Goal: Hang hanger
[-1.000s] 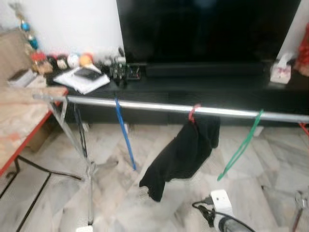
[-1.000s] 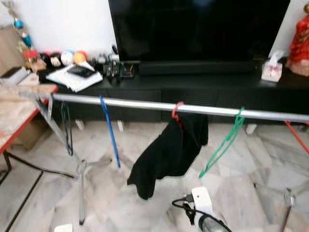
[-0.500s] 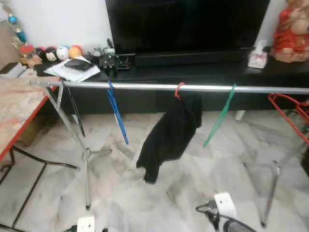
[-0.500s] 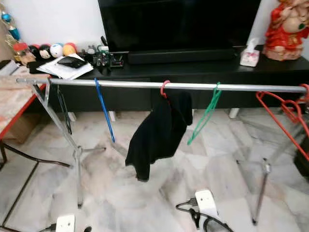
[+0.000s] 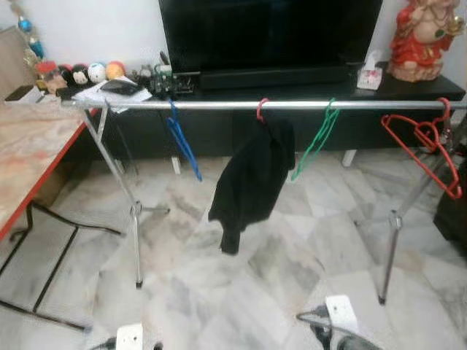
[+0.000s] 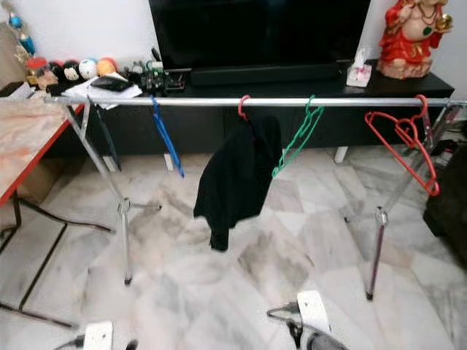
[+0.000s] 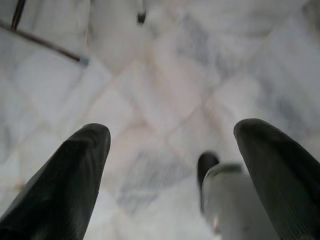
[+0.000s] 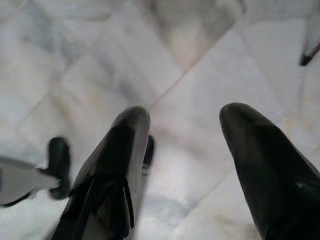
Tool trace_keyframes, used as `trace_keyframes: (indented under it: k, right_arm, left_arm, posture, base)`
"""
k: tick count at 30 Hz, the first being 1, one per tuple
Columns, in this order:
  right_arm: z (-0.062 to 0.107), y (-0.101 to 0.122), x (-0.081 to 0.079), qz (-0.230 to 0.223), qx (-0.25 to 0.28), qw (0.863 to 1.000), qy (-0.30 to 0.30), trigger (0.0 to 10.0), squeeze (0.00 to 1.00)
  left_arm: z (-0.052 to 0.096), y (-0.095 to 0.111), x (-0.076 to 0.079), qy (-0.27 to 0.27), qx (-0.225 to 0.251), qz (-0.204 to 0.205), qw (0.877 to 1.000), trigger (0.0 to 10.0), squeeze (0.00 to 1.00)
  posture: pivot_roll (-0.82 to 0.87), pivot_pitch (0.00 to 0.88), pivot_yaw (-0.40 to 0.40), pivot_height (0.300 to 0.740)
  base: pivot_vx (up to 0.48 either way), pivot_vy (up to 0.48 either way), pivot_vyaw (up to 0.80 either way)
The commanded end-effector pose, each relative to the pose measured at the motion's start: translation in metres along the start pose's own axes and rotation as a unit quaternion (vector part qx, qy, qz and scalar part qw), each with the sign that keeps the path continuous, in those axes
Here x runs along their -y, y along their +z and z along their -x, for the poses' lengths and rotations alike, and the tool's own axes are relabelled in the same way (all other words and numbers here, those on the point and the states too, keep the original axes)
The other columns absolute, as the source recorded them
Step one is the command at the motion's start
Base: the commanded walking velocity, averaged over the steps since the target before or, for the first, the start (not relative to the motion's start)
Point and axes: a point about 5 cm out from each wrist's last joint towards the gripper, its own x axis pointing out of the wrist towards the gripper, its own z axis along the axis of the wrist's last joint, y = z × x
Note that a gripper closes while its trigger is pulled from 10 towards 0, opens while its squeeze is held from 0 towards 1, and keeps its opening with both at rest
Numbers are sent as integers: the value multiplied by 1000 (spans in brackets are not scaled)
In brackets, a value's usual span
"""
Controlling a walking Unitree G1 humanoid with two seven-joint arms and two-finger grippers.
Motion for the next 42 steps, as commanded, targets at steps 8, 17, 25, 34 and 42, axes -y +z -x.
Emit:
trace_keyframes:
  k: [8,17,25,34,42]
  right_arm:
    - [-1,3,-1,-8,3,1000,-3,10000,0]
    - [-1,1,-2,-7,-7,1000,-3,10000,0]
    - [-1,-1,-3,7,-14,1000,0,10000,0]
    - [-1,-2,-5,9,-17,1000,0,10000,0]
    - [-1,-4,-5,10,-19,1000,0,10000,0]
  left_arm:
    - [-2,0,-1,-3,-16,-3,1000,10000,0]
    - [-2,-2,-3,-8,-34,12,999,10000,0]
    - [-3,-5,-7,-15,-51,10,999,10000,0]
    - [-3,-6,-10,-13,-61,14,998,10000,0]
    - [-4,-6,-12,-4,-63,-11,998,10000,0]
  posture:
    - [-152,0,57,740]
    - [-155,0,61,740]
    - [-173,0,81,740]
    - [-180,0,91,740]
    - [-176,0,93,740]
  base:
    - [0,0,0]
    - [0,0,-614]
    - [0,0,-787]
    - [0,0,-788]
    - [0,-181,-788]
